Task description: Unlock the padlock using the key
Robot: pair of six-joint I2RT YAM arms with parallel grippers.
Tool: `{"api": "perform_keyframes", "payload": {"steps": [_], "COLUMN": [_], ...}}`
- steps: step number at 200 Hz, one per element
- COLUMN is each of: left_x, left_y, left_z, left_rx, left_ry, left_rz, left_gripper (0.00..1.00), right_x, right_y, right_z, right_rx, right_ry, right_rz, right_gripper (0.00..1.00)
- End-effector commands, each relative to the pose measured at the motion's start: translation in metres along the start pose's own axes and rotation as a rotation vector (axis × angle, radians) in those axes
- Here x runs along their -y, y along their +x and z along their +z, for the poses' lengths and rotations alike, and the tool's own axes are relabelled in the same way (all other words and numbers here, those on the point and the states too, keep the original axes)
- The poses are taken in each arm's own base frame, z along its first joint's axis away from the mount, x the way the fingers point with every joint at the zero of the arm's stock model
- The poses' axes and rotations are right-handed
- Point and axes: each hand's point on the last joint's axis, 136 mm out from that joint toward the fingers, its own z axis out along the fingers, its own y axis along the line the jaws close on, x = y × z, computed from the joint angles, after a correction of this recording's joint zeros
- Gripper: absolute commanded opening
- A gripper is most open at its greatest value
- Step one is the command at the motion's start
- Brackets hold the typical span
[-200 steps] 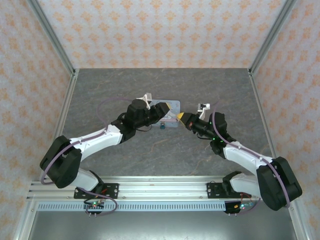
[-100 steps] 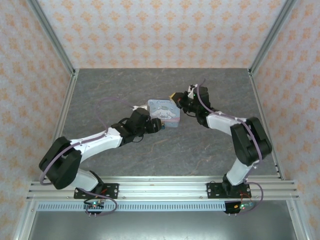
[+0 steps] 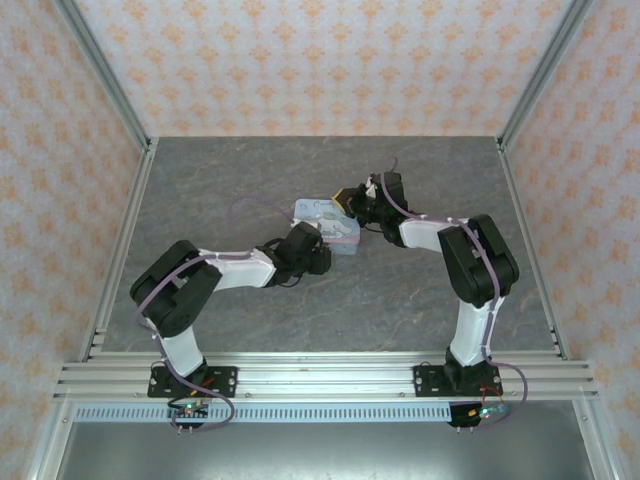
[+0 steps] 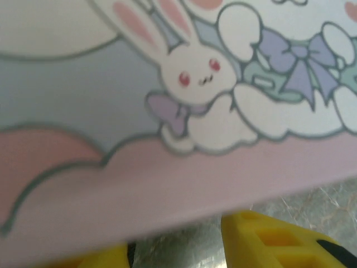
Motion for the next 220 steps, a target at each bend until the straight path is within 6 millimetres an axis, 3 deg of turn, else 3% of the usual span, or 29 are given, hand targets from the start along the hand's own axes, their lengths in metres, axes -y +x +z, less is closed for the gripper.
{"api": "perform_keyframes", "payload": {"steps": [1,57,120,166,173,220], "left_x": [0.008,0.012,0.040,0.035,0.029,0.021], "left_y": [-0.024,-0.026,-0.046,-0.044,-0.034,-0.024], "left_z": [0.007,0.025,0.005,0.017,0.028,0.043], "left_rx": [0.110,0.150,0.236,0.237,0.211,0.219], "left_ry": [0.005,0.022,0.198,0.231,0.216,0.221], "left_rz": [0.047,0.048,-0.105,-0.234,-0.248,-0.351], "left_gripper": [0.43,0.37,0.33,0.34,0.34,0.35], "right_x": [-0.012,0.004,0.020,0.026,0.026,0.031], "right_y": [0.004,0.016,0.019,0.020,0.020,0.022], "right_z": [0.006,0.014,0.017,0.018,0.018,0.020], "right_rx": [-0.013,-0.051,-0.054,-0.055,-0.055,-0.058], "right_ry": [-0.034,-0.003,0.031,0.044,0.044,0.052], "right_rz": [-0.018,-0.016,-0.012,-0.007,-0.007,-0.003], "right_gripper": [0.00,0.00,0.00,0.00,0.00,0.00]}}
